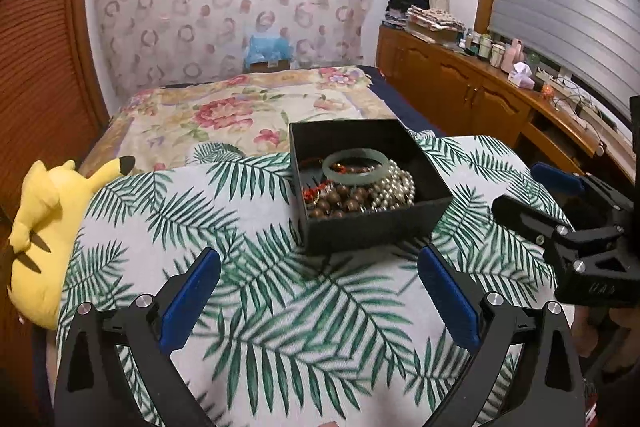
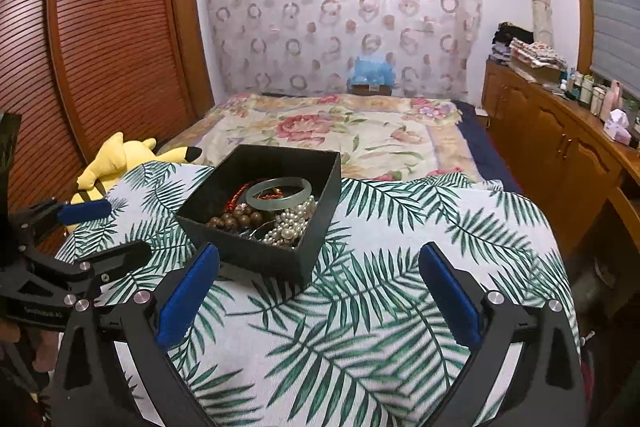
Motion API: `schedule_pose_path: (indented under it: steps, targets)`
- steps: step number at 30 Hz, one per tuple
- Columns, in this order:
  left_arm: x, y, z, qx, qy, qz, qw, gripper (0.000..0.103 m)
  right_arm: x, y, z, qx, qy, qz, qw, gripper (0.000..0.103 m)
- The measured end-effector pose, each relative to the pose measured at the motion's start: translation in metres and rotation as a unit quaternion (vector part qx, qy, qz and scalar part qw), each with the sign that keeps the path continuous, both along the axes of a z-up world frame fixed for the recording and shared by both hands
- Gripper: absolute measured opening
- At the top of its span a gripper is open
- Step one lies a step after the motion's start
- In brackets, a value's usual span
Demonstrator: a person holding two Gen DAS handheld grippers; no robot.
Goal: Organize jewelry
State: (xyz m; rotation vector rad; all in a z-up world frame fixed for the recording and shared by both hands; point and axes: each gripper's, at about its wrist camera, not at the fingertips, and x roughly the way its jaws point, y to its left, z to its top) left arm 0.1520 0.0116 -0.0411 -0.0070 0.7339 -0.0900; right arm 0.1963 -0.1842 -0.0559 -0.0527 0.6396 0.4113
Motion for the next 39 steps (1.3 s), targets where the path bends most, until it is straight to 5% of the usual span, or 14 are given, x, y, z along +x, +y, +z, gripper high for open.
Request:
schedule_pose_path:
  steps: [20, 39]
  targets:
    - [-0.085, 0.004, 0.050, 0.011, -0.074, 0.040, 0.9964, 0.095, -0.085, -0.029, 0.049, 0.037, -0.082, -0.030, 0.995, 0.101]
    - [-0.106, -0.001, 0.060, 0.007, -0.089, 0.039, 0.9952, 0.095, -0.097, -0.035, 0.056, 0.039, -0.085, -0.030, 0.995, 0.101]
